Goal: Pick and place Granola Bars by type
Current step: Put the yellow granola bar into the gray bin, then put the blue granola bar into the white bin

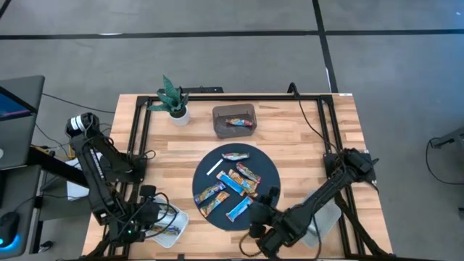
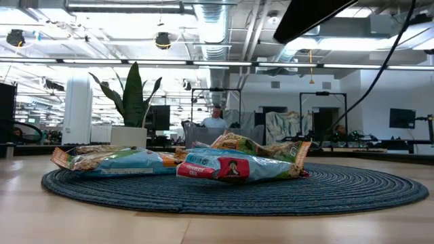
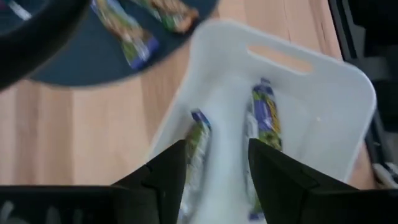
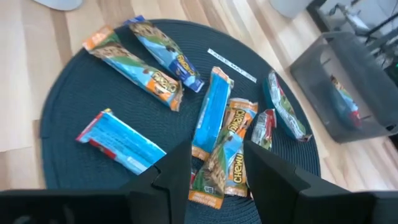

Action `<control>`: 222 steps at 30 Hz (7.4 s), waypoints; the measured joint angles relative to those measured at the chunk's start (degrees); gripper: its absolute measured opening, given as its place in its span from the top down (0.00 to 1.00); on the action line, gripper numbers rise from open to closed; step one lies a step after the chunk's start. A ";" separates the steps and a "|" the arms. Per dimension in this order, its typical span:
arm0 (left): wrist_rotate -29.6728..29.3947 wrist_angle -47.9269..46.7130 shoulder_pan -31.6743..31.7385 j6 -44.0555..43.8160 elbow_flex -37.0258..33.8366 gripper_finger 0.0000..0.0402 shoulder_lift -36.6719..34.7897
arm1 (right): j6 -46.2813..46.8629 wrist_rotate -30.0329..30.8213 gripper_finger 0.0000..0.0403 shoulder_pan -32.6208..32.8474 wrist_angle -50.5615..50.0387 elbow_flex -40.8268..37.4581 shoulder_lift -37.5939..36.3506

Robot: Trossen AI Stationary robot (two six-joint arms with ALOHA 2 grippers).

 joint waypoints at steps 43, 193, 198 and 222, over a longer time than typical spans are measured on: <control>-61.55 -15.44 5.74 -8.83 -15.82 0.58 7.23 | -12.98 -19.58 0.68 -15.16 3.63 -6.01 0.00; -61.73 -12.42 24.47 -1.88 -9.49 0.58 7.15 | 75.73 -36.43 0.82 21.17 -24.30 -11.32 -11.17; -61.73 -12.31 24.45 -1.86 -9.49 0.58 7.15 | 75.18 -33.88 0.67 21.17 -28.08 -11.32 -11.17; -1.01 34.34 31.85 52.24 -1.25 0.58 7.24 | 30.28 18.77 0.69 10.42 -10.27 -14.90 -11.17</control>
